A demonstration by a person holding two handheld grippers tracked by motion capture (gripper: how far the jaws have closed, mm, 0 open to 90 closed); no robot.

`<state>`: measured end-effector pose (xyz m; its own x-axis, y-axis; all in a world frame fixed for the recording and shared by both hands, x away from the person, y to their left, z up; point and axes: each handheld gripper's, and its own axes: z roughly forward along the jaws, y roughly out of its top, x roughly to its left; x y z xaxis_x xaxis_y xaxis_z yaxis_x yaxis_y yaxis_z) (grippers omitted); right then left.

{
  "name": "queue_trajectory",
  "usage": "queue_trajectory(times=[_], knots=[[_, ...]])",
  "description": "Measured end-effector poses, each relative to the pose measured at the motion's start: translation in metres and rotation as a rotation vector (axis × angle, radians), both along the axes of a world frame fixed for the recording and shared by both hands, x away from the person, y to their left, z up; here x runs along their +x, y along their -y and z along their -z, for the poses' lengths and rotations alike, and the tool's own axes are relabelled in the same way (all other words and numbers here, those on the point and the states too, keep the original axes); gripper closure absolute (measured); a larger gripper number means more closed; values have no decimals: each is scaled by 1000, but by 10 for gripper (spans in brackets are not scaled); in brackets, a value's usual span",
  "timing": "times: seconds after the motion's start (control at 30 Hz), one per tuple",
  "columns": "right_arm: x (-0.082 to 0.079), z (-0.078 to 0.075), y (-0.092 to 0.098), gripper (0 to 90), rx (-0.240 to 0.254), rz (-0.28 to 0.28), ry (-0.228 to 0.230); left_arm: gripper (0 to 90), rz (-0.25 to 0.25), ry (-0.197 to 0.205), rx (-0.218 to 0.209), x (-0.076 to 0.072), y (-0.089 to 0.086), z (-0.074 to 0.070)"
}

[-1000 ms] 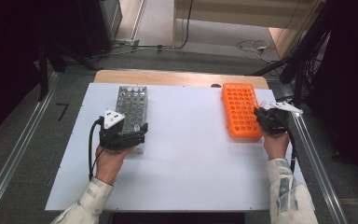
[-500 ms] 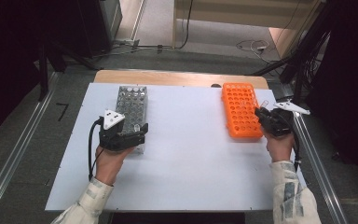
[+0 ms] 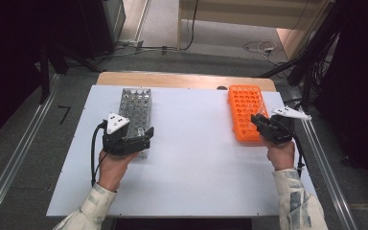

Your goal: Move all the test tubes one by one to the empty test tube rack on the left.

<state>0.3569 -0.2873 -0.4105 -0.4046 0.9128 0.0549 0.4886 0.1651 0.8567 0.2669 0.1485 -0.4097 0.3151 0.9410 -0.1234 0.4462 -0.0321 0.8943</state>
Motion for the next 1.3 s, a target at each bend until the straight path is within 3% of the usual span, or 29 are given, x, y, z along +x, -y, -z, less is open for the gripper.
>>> queue_trajectory(times=[0.3, 0.67, 1.3], knots=[[-6, 2, -25, 728, -8, -91, -11, 126, 11, 4, -2, -1, 2, -1], [-18, 9, -70, 728, -17, -221, -34, 126, 34, 1, 9, -3, 11, -1], [-44, 31, -142, 728, -68, -439, -74, 126, 118, -4, 26, -8, 37, 0]])
